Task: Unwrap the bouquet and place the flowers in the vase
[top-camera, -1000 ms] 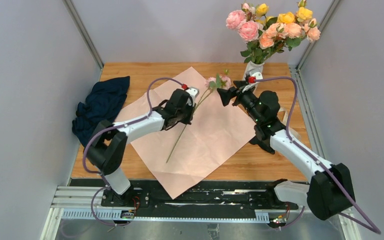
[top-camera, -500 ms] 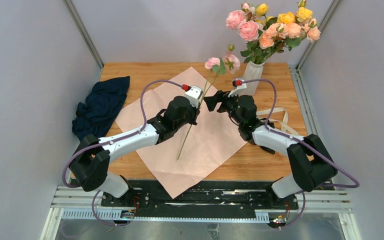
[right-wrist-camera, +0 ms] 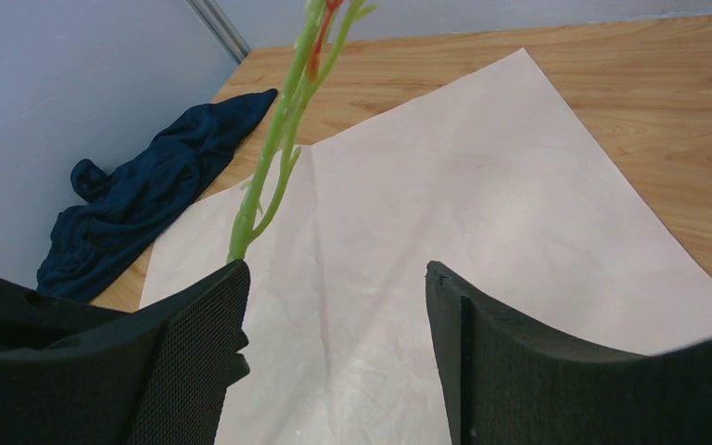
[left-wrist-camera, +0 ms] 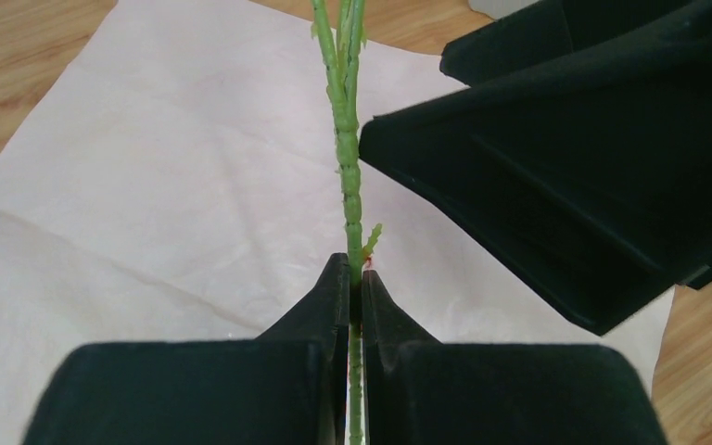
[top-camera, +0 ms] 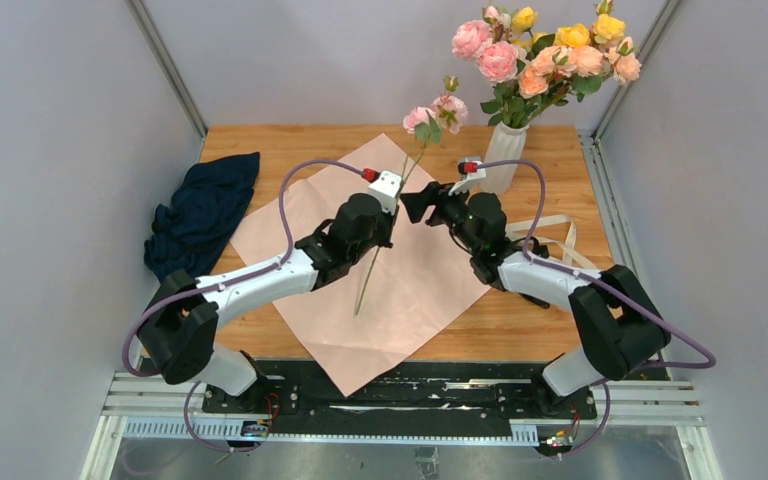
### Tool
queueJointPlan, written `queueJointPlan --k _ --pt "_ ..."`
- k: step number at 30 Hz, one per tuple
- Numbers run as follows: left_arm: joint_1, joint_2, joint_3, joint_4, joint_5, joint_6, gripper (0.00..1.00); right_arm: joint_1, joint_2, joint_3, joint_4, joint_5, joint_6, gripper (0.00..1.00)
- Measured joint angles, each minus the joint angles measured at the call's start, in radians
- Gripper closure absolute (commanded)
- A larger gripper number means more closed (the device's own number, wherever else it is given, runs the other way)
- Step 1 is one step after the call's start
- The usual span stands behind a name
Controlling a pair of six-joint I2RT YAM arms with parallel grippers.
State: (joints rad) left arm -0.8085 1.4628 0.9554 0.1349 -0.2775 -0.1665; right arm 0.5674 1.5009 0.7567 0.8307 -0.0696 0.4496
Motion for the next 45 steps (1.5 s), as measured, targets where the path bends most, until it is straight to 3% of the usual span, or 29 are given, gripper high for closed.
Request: queueJointPlan --k 12,20,23,25,27,34,35,38,39,42,45 --pt "-0.013 0.013 0.094 0.002 0.049 0.029 1.00 0.045 -0.172 -0.029 -0.003 0.004 -0.027 0.27" --pt "-0.013 -0.031 0.068 -0.001 0.066 0.033 1.00 0.045 -0.127 -0.022 -0.006 -0.006 -0.041 0.32" --pt "-0.013 -0.085 0.039 -0.009 0.066 0.035 1.00 0.045 -0.072 -0.004 0.022 -0.032 -0.018 0.49" --pt "-0.012 -0.109 0.023 -0.010 0.064 0.038 1.00 0.052 -0.058 0.006 0.043 -0.050 -0.005 0.80" --pt "-0.013 -0.128 0.009 -0.010 0.061 0.042 1.00 0.062 -0.054 0.011 0.066 -0.071 0.003 0.99" --pt "-0.013 -0.153 -0.026 0.003 0.037 0.042 1.00 0.078 -0.063 0.022 0.088 -0.129 0.024 1.00" --pt "-0.014 -0.153 -0.027 0.006 0.036 0.042 0.96 0.078 -0.068 0.022 0.080 -0.129 0.020 1.00" --pt "-0.020 -0.153 -0.027 0.007 0.032 0.037 0.66 0.078 -0.091 0.024 0.044 -0.131 -0.013 1.00" --pt "-0.021 -0.153 -0.027 0.005 0.027 0.037 0.48 0.078 -0.098 0.027 0.027 -0.129 -0.033 1.00" --pt "-0.020 -0.167 -0.029 -0.011 -0.010 0.023 0.16 0.066 -0.109 0.083 -0.069 -0.127 -0.127 1.00" --pt "-0.018 -0.208 -0.055 -0.017 -0.046 -0.019 0.02 0.048 -0.109 0.217 -0.200 -0.137 -0.269 1.00"
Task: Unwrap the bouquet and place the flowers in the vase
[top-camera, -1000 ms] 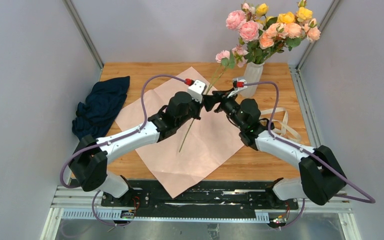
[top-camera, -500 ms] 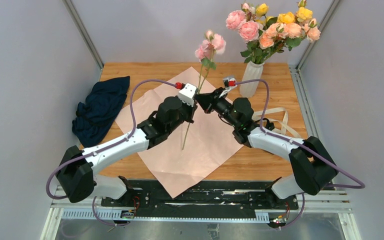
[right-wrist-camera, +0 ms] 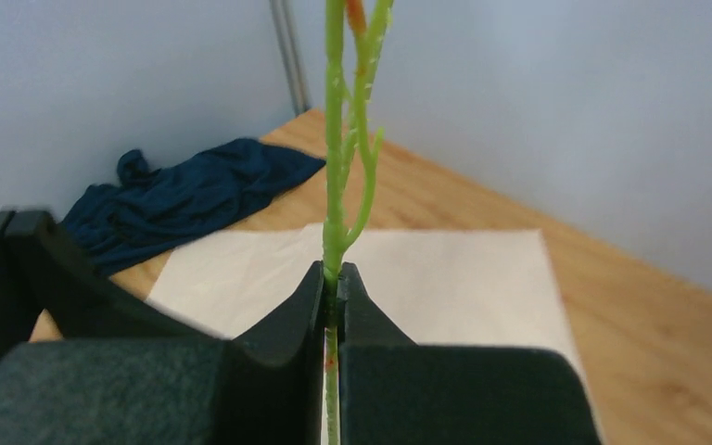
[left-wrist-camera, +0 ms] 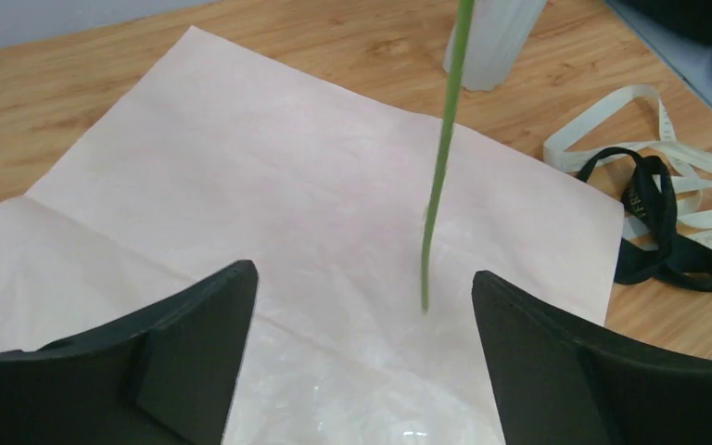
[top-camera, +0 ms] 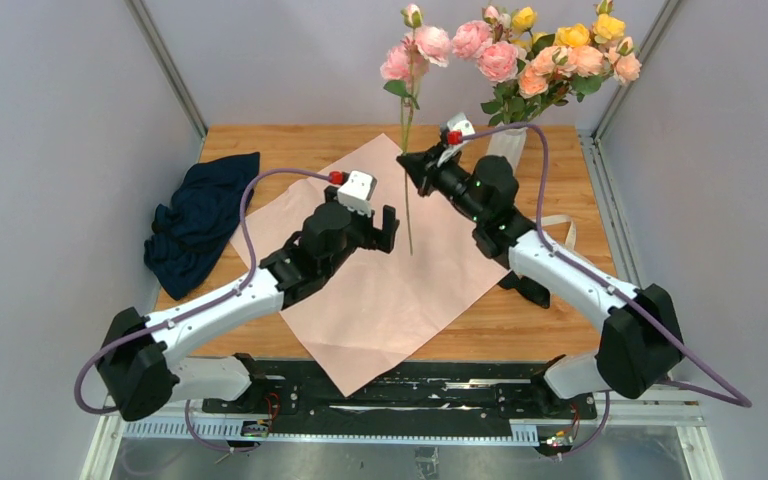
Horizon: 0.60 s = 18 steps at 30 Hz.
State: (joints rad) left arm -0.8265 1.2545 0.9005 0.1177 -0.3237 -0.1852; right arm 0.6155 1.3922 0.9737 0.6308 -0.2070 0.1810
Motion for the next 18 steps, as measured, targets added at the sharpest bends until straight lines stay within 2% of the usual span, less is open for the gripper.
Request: queueJointPlan --k 6,9,13,18 --pt "0.000 -0.136 -0.129 -0.010 -0.046 -0.076 0.01 -0.078 -0.013 0.272 -0.186 0.005 -0.271 1.00" --pt "0.000 -0.163 -0.171 -0.024 -0.055 -0.094 0.01 -0.142 -0.029 0.343 -0.213 0.018 -0.362 1.00" --pt "0.000 -0.159 -0.195 -0.045 -0.059 -0.113 0.01 -0.275 -0.035 0.405 -0.211 0.016 -0.410 1.00" --pt "0.000 -0.126 -0.195 -0.038 -0.054 -0.123 0.01 -0.366 0.005 0.474 -0.206 0.007 -0.410 1.00"
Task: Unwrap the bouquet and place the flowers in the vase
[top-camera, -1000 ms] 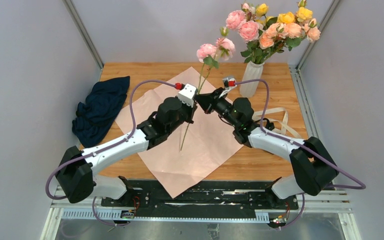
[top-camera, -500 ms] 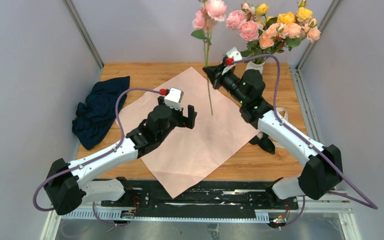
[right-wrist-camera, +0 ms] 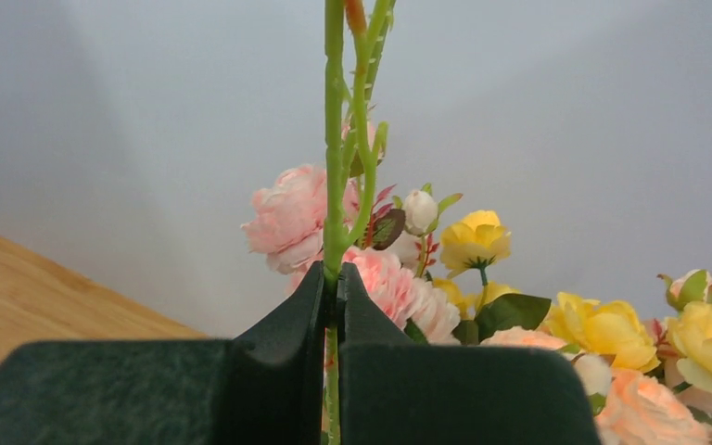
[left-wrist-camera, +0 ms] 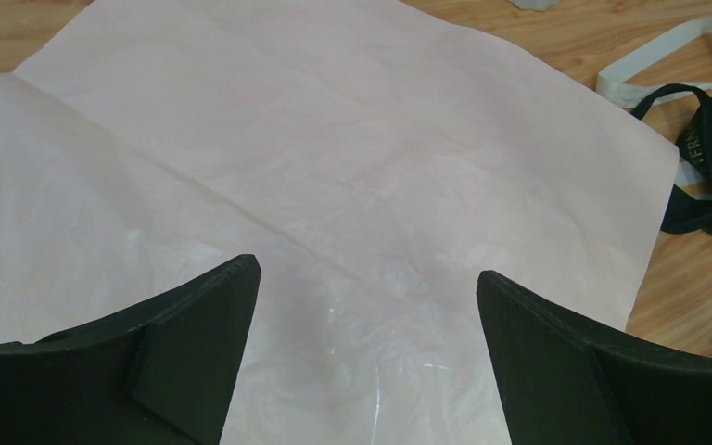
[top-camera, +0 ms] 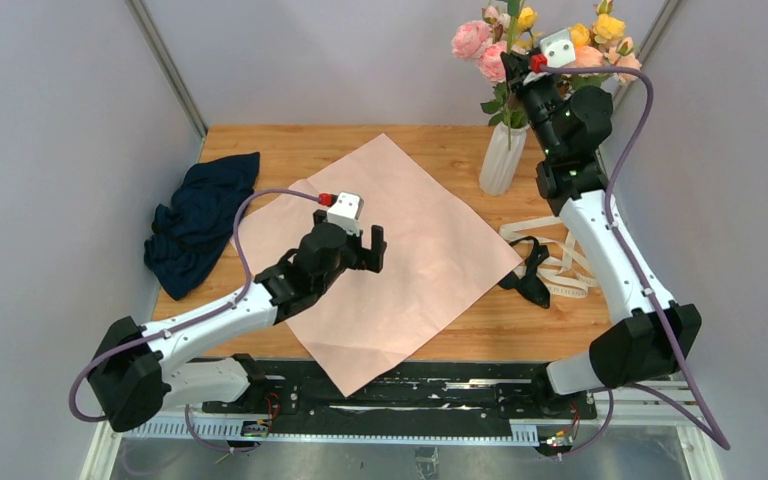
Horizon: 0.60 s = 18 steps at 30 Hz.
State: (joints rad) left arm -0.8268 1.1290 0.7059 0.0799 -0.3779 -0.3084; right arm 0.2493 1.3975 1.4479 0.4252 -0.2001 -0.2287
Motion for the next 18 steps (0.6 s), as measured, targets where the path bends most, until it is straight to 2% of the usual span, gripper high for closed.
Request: queueJointPlan --k 9,18 --pt "0.000 0.056 0.000 0.001 0.008 0.001 0.01 -0.066 0.104 0.148 0.004 -0.044 0.015 1.00" --pt "0.000 0.089 0.003 0.007 0.019 0.009 0.01 -0.121 0.131 0.167 0.056 -0.089 0.056 1.00"
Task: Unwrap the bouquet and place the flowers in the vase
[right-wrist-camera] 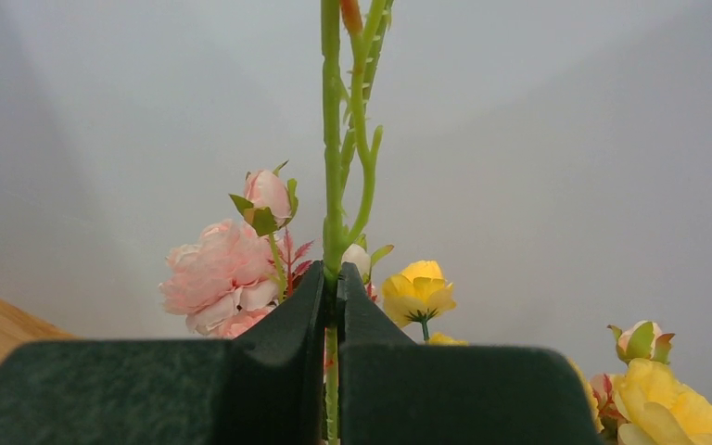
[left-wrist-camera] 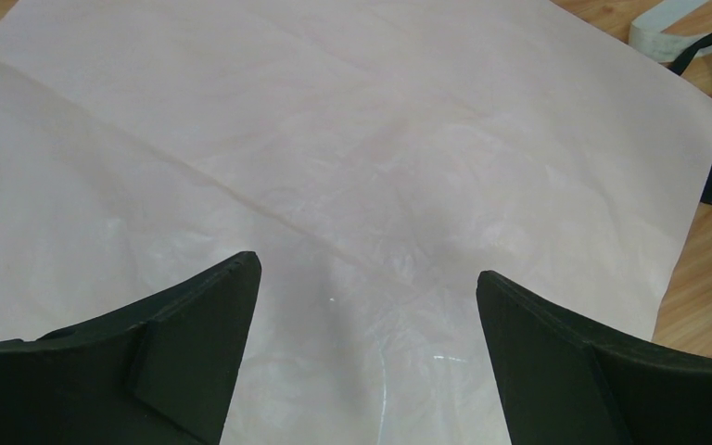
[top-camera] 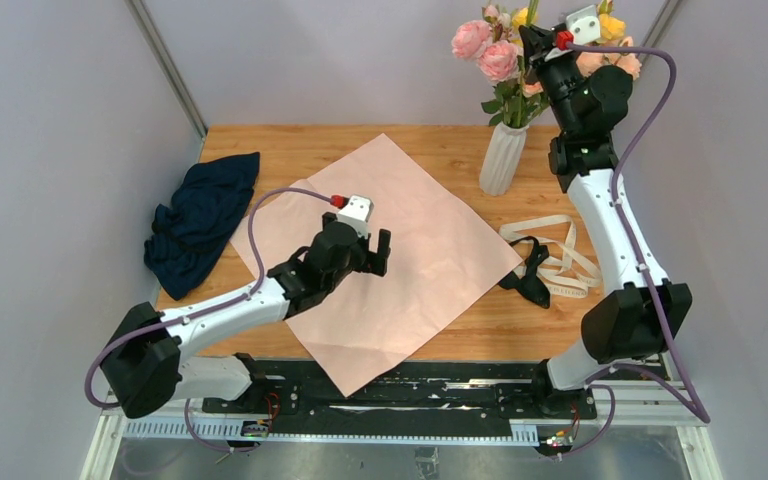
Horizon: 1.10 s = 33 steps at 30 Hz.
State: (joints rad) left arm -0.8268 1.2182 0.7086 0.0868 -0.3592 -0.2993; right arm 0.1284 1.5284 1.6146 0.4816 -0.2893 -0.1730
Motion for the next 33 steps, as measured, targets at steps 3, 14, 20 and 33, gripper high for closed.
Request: queueJointPlan --k 3,14,20,33 --pt "0.000 0.041 0.026 -0.002 0.003 0.008 0.01 -0.019 0.019 0.003 0.029 -0.023 0.029 1.00" --pt "0.000 0.101 0.092 -0.007 0.028 0.022 0.02 -0.050 0.053 0.031 0.080 -0.068 0.105 1.00" --pt "0.000 0.101 0.092 -0.007 0.034 0.022 0.02 -0.051 0.053 -0.086 0.142 -0.081 0.132 1.00" --pt "0.000 0.156 0.092 -0.006 0.052 0.023 0.03 -0.052 0.055 -0.252 0.241 -0.078 0.159 0.61"
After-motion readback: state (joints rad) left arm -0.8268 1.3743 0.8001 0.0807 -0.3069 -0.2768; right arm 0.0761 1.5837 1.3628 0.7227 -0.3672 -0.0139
